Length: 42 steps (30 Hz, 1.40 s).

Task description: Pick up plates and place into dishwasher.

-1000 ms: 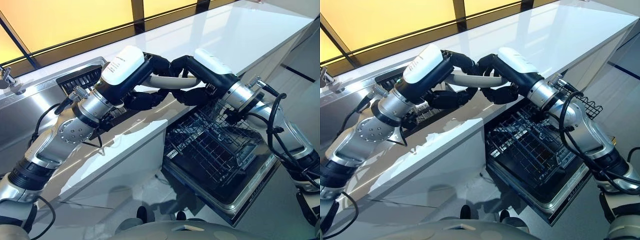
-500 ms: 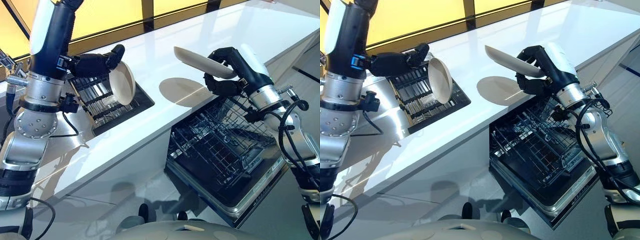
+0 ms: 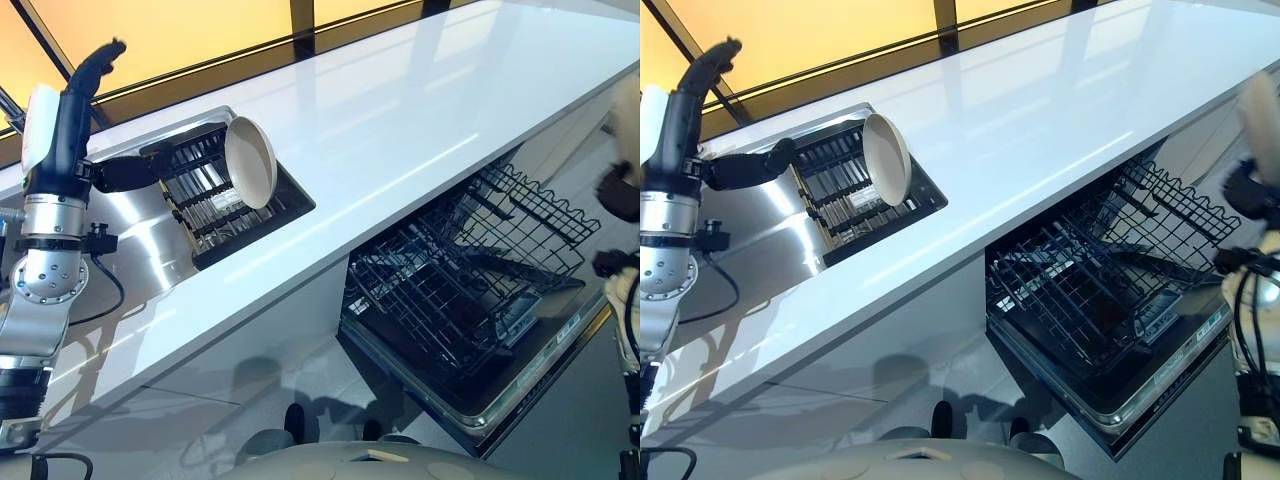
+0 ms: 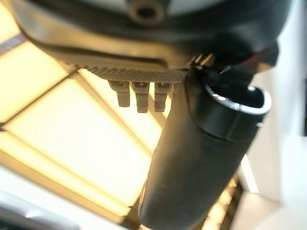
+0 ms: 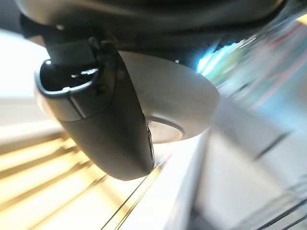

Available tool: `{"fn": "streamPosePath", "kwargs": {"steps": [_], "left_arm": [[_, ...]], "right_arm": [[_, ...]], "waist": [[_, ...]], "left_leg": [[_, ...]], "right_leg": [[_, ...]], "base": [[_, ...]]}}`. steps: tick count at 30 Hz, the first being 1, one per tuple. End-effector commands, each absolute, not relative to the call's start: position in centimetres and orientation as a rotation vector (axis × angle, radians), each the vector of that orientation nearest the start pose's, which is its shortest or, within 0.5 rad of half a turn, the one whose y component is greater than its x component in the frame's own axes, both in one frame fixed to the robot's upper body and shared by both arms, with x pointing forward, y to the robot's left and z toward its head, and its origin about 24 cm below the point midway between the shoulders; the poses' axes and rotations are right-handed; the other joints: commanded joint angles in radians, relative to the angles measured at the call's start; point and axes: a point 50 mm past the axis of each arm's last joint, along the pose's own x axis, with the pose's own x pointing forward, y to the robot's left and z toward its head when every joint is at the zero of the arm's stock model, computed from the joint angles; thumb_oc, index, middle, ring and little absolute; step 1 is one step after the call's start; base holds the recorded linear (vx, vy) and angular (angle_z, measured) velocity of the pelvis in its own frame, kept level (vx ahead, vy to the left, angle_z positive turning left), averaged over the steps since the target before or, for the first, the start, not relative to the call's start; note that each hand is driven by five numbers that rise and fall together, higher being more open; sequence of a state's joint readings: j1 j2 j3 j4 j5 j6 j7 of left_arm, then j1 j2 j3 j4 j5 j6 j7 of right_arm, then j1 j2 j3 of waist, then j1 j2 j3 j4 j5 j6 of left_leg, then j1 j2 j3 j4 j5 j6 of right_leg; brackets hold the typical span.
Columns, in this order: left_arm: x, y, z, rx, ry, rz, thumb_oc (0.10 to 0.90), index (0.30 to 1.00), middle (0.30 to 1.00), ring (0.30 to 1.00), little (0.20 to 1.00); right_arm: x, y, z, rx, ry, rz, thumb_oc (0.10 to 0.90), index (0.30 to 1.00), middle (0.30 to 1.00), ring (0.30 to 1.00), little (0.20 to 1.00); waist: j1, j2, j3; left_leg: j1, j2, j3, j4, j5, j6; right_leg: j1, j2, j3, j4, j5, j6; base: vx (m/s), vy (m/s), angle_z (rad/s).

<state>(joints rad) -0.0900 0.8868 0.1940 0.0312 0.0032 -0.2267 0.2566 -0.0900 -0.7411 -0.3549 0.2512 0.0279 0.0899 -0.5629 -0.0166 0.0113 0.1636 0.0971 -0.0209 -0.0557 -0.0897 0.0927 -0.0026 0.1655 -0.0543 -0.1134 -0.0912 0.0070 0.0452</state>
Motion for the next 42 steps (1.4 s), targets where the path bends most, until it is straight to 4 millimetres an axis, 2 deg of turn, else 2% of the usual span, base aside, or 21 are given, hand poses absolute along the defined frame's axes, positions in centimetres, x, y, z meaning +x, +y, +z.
{"fn": "streamPosePath", "kwargs": {"steps": [1,8,17,26,32,36,42], "left_arm": [[24.5,33.3,24.8,0.948,-0.623,0.464,0.8,0.9,0.9,0.9,0.9],[24.5,34.1,24.5,0.95,-0.567,0.46,0.8,0.9,0.9,0.9,0.9],[25.2,33.4,23.6,0.913,-0.528,0.356,0.8,0.9,0.9,0.9,0.9],[25.8,32.1,24.0,0.917,-0.558,0.291,0.8,0.9,0.9,0.9,0.9],[26.0,31.7,24.7,0.92,-0.601,0.277,0.8,0.9,0.9,0.9,0.9],[26.2,31.4,25.8,0.923,-0.654,0.283,0.8,0.9,0.9,0.9,0.9],[26.4,31.0,26.5,0.916,-0.685,0.28,0.8,0.9,0.9,0.9,0.9]], "right_arm": [[23.1,-38.8,18.8,-0.654,-0.326,-1.006,0.1,0.3,0.3,0.3,0.2],[23.5,-39.4,16.2,-0.783,-0.121,-0.833,0.1,0.3,0.3,0.3,0.2],[25.1,-39.2,16.0,-0.92,0.007,-0.652,0.1,0.3,0.3,0.3,0.2],[26.5,-40.7,15.3,-0.855,0.223,-0.594,0.1,0.3,0.3,0.3,0.2],[27.0,-41.6,14.2,-0.805,0.385,-0.56,0.1,0.3,0.3,0.3,0.2],[27.8,-41.8,14.4,-0.766,0.408,-0.594,0.1,0.3,0.3,0.3,0.2],[28.7,-41.2,14.7,-0.754,0.398,-0.595,0.1,0.3,0.3,0.3,0.2]], "waist": [[-0.01,0.008,-0.087],[-0.014,0.006,-0.076],[0.005,0.004,-0.047],[0.047,0.0,-0.006],[0.069,0.001,0.033],[0.079,0.005,0.072],[0.078,0.009,0.091]], "left_leg": [[0.071,-0.052,0.053,0.002,-0.139,0.043],[0.073,-0.047,0.059,0.002,-0.136,0.04],[0.075,-0.047,0.036,0.002,-0.131,0.037],[0.049,-0.04,0.004,0.002,-0.109,0.021],[0.015,-0.031,-0.004,0.011,-0.088,0.005],[-0.017,-0.025,-0.002,0.016,-0.076,-0.001],[-0.03,-0.022,0.008,0.024,-0.073,-0.004]], "right_leg": [[-0.02,0.075,0.011,0.065,-0.034,0.009],[-0.021,0.074,-0.003,0.071,-0.039,0.006],[-0.026,0.075,-0.021,0.096,-0.057,-0.005],[-0.039,0.077,-0.056,0.103,-0.063,-0.018],[-0.054,0.079,-0.071,0.101,-0.061,-0.029],[-0.075,0.084,-0.068,0.095,-0.055,-0.037],[-0.08,0.085,-0.062,0.087,-0.048,-0.039]], "base": [[0.05,-0.036,-0.04],[0.06,-0.048,-0.01],[0.08,-0.061,0.02],[0.04,-0.066,0.13],[-0.01,-0.066,0.14],[-0.08,-0.067,0.02],[-0.04,-0.026,0.01]]}}
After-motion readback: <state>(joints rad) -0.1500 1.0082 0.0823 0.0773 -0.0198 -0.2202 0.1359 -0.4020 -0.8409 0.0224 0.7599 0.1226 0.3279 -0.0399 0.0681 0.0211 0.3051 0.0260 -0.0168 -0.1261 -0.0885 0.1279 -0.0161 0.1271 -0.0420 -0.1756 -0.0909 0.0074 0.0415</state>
